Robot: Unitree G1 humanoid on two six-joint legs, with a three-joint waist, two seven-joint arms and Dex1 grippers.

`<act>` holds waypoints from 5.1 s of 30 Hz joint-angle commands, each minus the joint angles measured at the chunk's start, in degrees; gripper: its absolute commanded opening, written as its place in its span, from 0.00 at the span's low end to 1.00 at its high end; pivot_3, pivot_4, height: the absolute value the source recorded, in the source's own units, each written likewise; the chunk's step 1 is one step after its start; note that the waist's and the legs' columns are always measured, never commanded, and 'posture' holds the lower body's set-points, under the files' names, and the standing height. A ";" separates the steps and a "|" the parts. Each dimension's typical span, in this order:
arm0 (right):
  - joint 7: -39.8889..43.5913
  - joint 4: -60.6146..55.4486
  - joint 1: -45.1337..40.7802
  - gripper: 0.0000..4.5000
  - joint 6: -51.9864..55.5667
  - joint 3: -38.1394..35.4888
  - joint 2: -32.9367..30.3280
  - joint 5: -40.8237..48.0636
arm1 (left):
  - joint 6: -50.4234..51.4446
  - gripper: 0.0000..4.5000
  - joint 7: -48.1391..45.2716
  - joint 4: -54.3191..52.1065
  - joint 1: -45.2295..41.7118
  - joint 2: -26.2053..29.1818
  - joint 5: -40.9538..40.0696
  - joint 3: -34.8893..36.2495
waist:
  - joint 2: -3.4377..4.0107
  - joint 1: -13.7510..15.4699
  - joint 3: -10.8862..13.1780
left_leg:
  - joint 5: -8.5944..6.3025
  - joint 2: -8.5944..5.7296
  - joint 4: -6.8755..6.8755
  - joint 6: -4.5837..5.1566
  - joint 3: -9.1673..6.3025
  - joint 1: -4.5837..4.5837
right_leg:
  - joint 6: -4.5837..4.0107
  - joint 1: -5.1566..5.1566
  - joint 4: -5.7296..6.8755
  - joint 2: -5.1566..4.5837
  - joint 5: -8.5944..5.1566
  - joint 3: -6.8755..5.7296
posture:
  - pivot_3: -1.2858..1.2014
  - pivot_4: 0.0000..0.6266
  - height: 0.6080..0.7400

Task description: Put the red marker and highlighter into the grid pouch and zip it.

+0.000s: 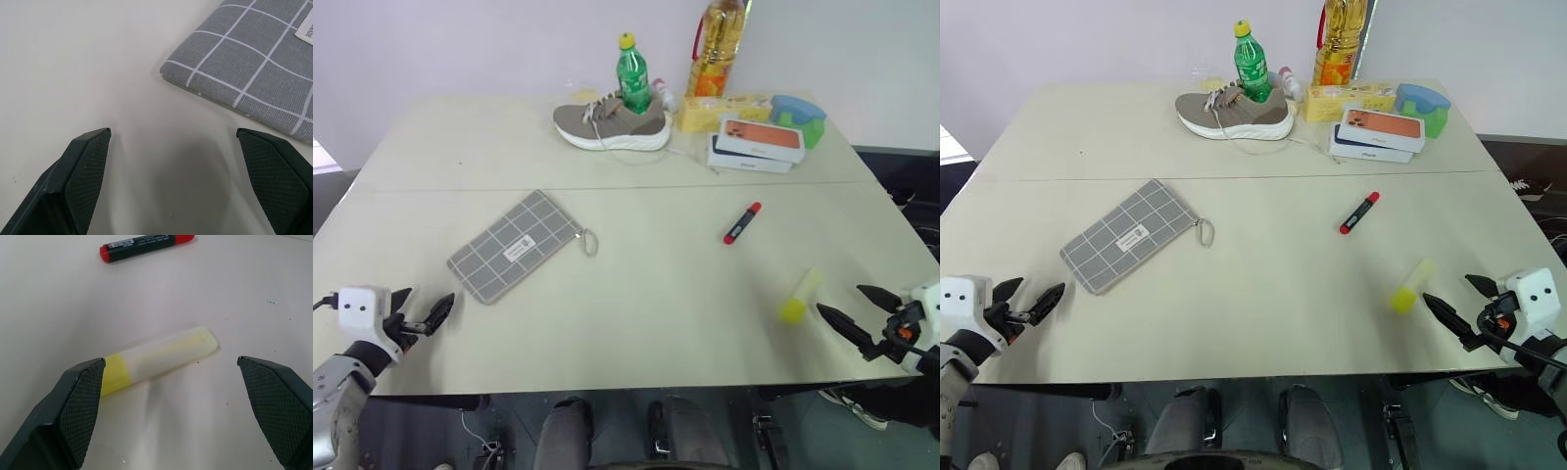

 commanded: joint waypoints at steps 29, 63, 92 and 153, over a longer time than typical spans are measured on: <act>-23.38 -1.45 -44.73 0.00 13.45 52.17 26.00 -10.93 | -13.25 1.00 0.64 1.79 -3.53 -2.06 5.32 -5.55 | -0.08 -0.35 -0.03 | 0.01 0.09 0.04 0.02 -0.07 -0.04 | 0.20 -0.06 0.13 0.28 0.15 -0.01 | 0.52 0.24 1.00; -28.65 50.54 -69.12 0.00 4.04 56.54 53.80 -25.60 | -42.46 1.00 -8.18 14.66 1.43 15.08 21.04 -8.50 | 0.18 -1.12 0.11 | 0.00 0.08 -0.02 0.01 -0.05 -0.02 | 0.18 -0.12 0.28 -0.32 0.16 -0.19 | 0.52 0.24 1.00; -28.33 48.10 -67.84 0.00 3.62 57.19 53.86 -26.08 | -75.80 0.60 7.03 42.69 -25.42 14.95 44.59 -33.46 | 0.96 -0.31 -0.23 | 0.01 -0.03 0.00 0.03 0.39 0.00 | 0.45 -0.05 0.29 -0.32 0.29 -0.26 | 0.52 0.24 1.00; -23.39 -11.23 -45.99 0.01 29.16 42.43 15.20 -16.29 | -27.40 0.00 -4.14 -4.75 -22.33 -7.08 16.30 -38.63 | 0.62 -0.21 0.08 | -0.04 0.07 0.01 0.11 0.10 -0.13 | 0.58 -0.13 0.03 0.37 0.37 0.00 | 0.52 0.24 1.00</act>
